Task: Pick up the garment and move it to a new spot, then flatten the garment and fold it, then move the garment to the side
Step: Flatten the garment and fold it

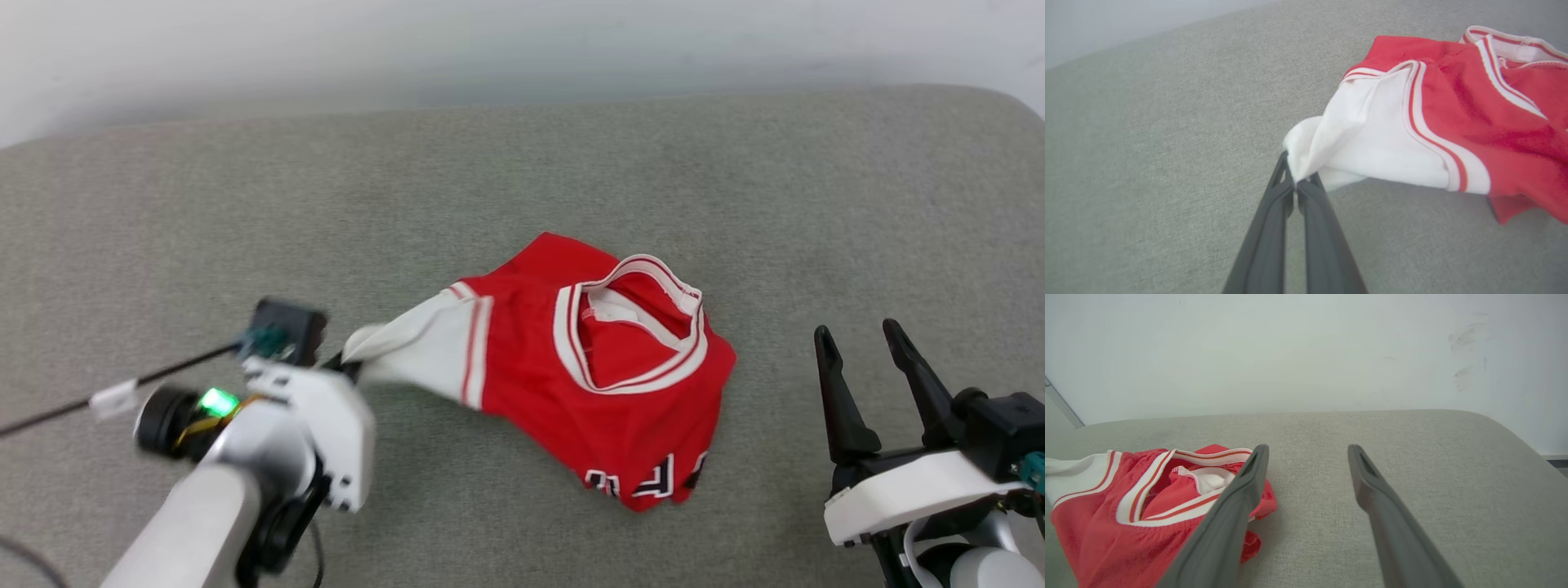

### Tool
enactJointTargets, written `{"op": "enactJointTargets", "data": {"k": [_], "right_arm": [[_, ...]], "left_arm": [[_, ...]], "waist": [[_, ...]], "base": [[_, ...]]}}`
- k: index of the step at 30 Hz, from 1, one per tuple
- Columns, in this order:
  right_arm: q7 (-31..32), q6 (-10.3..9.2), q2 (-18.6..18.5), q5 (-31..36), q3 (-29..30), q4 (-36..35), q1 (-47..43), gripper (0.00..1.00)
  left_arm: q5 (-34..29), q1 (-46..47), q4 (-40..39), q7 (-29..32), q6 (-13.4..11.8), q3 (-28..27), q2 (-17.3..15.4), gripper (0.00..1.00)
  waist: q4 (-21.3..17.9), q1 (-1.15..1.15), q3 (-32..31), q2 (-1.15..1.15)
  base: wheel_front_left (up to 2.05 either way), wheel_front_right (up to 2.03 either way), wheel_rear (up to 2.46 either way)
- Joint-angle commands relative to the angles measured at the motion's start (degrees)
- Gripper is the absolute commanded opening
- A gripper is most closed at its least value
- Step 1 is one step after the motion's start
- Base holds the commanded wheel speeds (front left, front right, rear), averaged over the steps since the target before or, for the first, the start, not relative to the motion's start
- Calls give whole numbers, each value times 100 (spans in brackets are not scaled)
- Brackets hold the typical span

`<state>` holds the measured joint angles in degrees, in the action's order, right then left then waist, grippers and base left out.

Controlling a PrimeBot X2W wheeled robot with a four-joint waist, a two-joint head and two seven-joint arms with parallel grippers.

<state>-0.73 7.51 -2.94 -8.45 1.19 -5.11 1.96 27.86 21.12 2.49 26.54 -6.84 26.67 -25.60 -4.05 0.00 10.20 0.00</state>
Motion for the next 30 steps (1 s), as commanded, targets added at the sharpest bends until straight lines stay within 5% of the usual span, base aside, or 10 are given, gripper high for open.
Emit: {"op": "enactJointTargets", "data": {"k": [1, 7, 11, 12, 13, 30], "right_arm": [[24, -4, 7, 28, 8, -54, -78, 100], [102, -4, 7, 45, 37, -119, -145, 100], [170, -4, 6, 89, 34, -161, -196, 100], [189, -4, 7, 88, 38, -173, -217, 100], [207, -4, 7, 110, 48, -178, -238, 100], [462, -3, 7, 214, 160, -341, -469, 100]], "left_arm": [[111, -422, -177, 39, -204, -148, -113, 0], [658, -1810, -314, -3, -734, -590, -169, 0], [937, -2345, -74, -194, -813, -709, -4, 0], [974, -2408, -8, -258, -790, -709, 37, 44], [1017, -2430, 36, -345, -749, -702, 108, 100], [45, -1603, -372, -2825, -604, -718, 510, 100]], "waist": [[111, 0, -69, 0], [225, 0, -167, 0], [262, 0, -285, 0], [266, 0, -316, 0], [277, 0, -358, 0], [198, 0, -882, 0]], "base": [[0, 0, 0], [0, 0, 0], [0, 0, 0], [0, 0, 0], [0, 0, 0], [0, 0, 0]]}}
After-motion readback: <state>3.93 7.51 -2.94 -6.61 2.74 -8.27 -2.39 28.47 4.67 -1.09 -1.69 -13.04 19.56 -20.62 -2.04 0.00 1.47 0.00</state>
